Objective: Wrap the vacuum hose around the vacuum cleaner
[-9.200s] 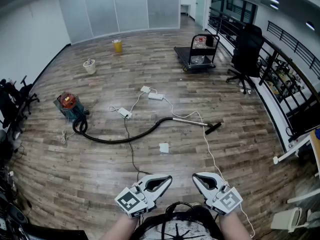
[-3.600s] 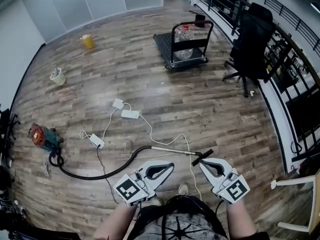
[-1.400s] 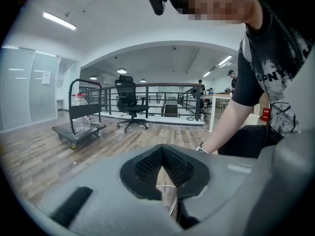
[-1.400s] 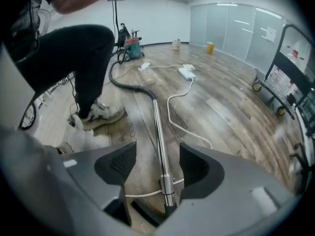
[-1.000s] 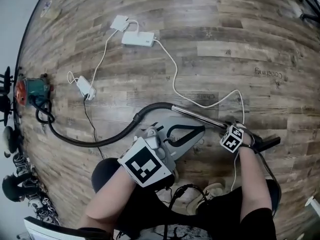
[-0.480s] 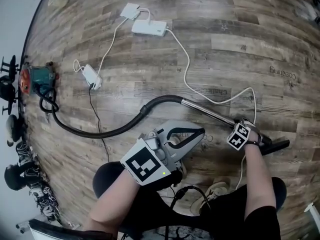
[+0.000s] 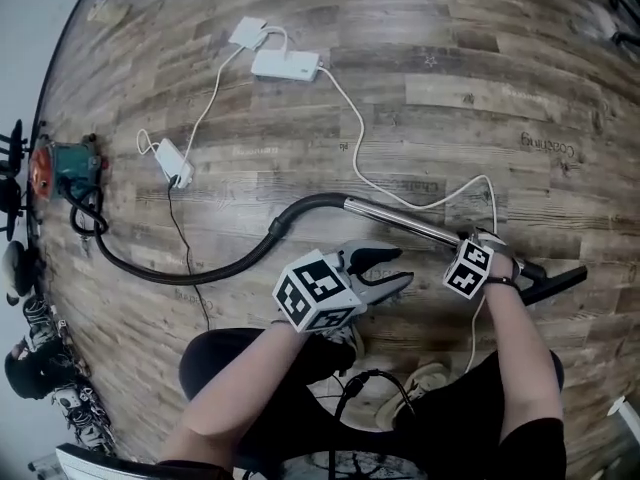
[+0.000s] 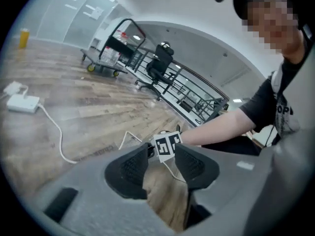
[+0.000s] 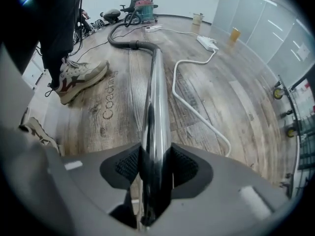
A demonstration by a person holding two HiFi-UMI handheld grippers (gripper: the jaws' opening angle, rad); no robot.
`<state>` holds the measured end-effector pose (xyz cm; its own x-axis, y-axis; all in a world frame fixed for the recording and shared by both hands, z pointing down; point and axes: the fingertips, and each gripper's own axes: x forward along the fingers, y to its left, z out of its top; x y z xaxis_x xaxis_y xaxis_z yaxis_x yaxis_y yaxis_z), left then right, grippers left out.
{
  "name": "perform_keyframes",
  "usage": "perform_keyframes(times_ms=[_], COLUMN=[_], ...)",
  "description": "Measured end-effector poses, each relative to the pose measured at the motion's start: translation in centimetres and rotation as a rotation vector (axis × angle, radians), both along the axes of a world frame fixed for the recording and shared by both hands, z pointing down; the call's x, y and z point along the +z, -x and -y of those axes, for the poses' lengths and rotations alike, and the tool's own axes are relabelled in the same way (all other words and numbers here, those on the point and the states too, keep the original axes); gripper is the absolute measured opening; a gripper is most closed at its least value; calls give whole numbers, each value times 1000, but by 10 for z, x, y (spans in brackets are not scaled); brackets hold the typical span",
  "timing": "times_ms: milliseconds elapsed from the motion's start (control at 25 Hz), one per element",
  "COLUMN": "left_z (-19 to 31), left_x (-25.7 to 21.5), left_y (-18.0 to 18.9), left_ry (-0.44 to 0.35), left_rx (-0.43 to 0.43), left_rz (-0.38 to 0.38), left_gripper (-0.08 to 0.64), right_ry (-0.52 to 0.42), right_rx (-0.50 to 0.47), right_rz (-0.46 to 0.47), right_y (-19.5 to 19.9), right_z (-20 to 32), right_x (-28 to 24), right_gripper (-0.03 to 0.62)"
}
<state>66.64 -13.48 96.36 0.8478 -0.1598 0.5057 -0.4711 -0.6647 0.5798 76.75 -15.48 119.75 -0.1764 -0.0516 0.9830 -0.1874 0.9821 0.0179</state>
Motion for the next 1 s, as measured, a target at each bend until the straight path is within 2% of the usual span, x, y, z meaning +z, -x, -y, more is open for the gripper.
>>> perform_keyframes(times_ms=[160, 320, 480, 600, 640, 800, 1000], left_z=[4, 8, 20, 29, 29, 33, 74], left_x=[75, 128, 149, 151, 152, 161, 170], left_y=[-10, -10, -16, -12, -11, -13, 18], left_ry=[269, 380, 477, 520, 534, 546, 471], left_rx=[-198, -392, -604, -765, -800, -869, -1085], left_rz=[-85, -160, -337, -511, -553, -603, -701], left_gripper=[199, 204, 222, 190, 233, 276, 301], right_ry=[-11, -26, -24, -36, -40, -46, -67], right_rx=[-36, -56, -53, -39, -39, -46, -53], right_rz=[-11, -9, -5, -4, -2, -2, 20], right_y=[-6, -6, -6, -6, -7, -7, 0], right_z=[1, 0, -4, 0, 2, -1, -7], right_x=[-26, -46, -59, -62, -63, -66, -78], right_gripper=[169, 169, 170, 169, 169, 169, 169])
